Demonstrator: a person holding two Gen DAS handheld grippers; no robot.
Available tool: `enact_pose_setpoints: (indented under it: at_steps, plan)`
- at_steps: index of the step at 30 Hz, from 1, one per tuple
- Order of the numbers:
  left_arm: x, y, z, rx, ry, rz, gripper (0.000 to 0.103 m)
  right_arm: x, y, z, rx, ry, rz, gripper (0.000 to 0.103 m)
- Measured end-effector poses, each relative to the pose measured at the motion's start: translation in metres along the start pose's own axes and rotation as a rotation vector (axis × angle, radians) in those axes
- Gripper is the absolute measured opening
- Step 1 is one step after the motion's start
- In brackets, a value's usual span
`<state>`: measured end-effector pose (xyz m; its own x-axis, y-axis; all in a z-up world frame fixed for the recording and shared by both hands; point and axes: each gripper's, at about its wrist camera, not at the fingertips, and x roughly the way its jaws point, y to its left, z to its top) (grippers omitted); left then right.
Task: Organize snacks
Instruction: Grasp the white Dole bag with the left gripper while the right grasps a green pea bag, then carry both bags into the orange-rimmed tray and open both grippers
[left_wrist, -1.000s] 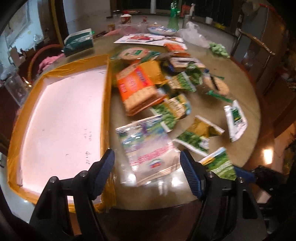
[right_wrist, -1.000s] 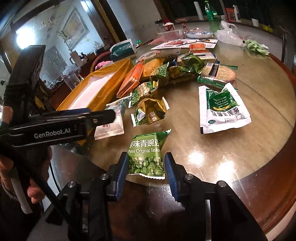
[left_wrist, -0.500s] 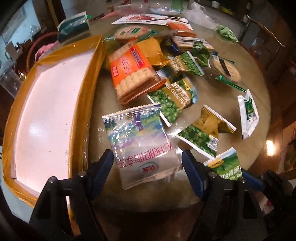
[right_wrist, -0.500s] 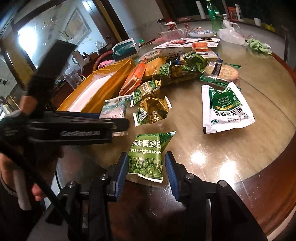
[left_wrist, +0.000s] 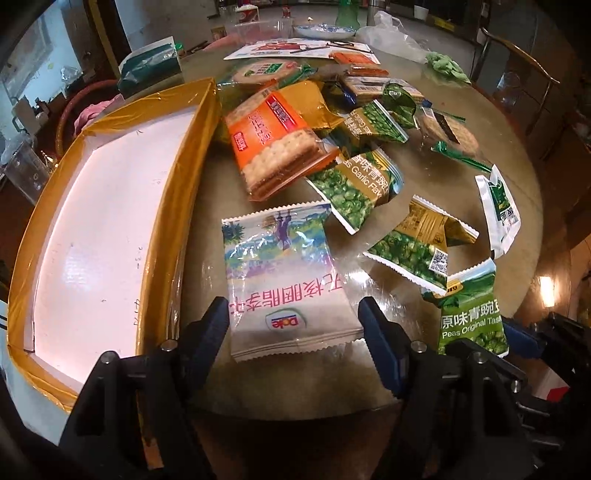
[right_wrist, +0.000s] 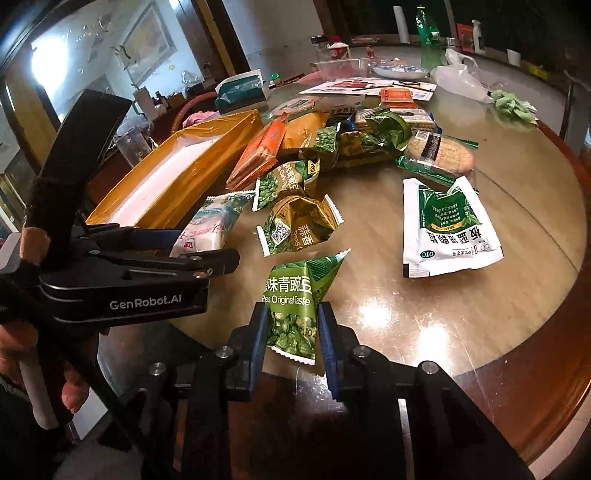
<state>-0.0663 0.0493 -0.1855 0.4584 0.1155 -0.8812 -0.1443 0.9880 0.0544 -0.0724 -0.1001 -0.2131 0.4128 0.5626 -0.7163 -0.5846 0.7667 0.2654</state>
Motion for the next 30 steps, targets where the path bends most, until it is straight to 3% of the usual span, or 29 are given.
enact_pose_setpoints:
  at_steps: [7,11,15,24,30]
  plan:
    - [-0.013,0.001,-0.019,0.006,-0.032,-0.014,0.066,-0.008,0.001,-0.002,0.013,-0.028,-0.001,0.021]
    - [-0.032,0.003,-0.028,-0.042,-0.041,-0.127,0.065,-0.014,0.000,0.003,0.081,-0.010,0.046,0.021]
    - [-0.057,0.009,-0.029,-0.089,-0.073,-0.186,0.065,-0.029,0.005,0.013,0.102,-0.033,0.084,0.021]
    - [-0.143,0.025,-0.028,-0.140,-0.240,-0.194,0.065,-0.079,0.033,0.039,0.080,-0.131,0.132,0.020]
    - [-0.192,0.051,-0.010,-0.163,-0.321,-0.186,0.065,-0.110,0.060,0.081,0.054,-0.166,0.171,0.020]
